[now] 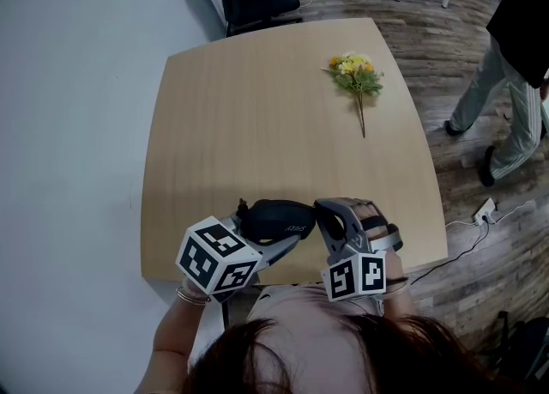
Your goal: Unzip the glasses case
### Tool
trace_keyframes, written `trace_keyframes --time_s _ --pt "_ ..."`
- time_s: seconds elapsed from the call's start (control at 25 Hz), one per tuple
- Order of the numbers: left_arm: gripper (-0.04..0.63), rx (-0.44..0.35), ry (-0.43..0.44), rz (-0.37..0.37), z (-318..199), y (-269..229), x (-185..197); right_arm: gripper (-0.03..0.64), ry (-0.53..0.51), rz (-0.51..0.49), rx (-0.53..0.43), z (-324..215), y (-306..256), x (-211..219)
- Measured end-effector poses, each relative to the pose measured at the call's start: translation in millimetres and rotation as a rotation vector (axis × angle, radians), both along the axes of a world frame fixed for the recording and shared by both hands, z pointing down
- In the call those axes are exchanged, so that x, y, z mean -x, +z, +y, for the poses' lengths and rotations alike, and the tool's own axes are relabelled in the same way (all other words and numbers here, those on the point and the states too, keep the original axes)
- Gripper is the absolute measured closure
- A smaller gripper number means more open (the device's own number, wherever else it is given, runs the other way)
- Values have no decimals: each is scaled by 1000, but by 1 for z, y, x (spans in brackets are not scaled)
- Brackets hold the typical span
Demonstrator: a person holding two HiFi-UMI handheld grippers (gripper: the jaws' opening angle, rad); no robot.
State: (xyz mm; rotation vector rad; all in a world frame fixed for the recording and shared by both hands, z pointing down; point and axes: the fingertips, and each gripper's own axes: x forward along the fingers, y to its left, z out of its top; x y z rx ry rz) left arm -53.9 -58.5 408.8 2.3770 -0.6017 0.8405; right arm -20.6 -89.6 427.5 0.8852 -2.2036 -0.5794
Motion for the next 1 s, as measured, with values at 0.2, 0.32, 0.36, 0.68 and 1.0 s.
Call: trace_keyframes --time_s 0.2,0.32,0.36,0.68,1.0 --pt "388 8 20 -30 3 5 0 600 -8 16 1 2 1 2" --pt "388 15 29 -42 4 8 -1 598 -10 18 2 3 2 2" --pt "388 16 33 -49 5 10 -1 600 -11 19 3 3 2 2" --pt "388 29 53 -86 7 18 -1 598 -22 15 -3 4 2 6" --pt "388 48 74 -116 12 28 0 598 -33 13 -5 6 2 10"
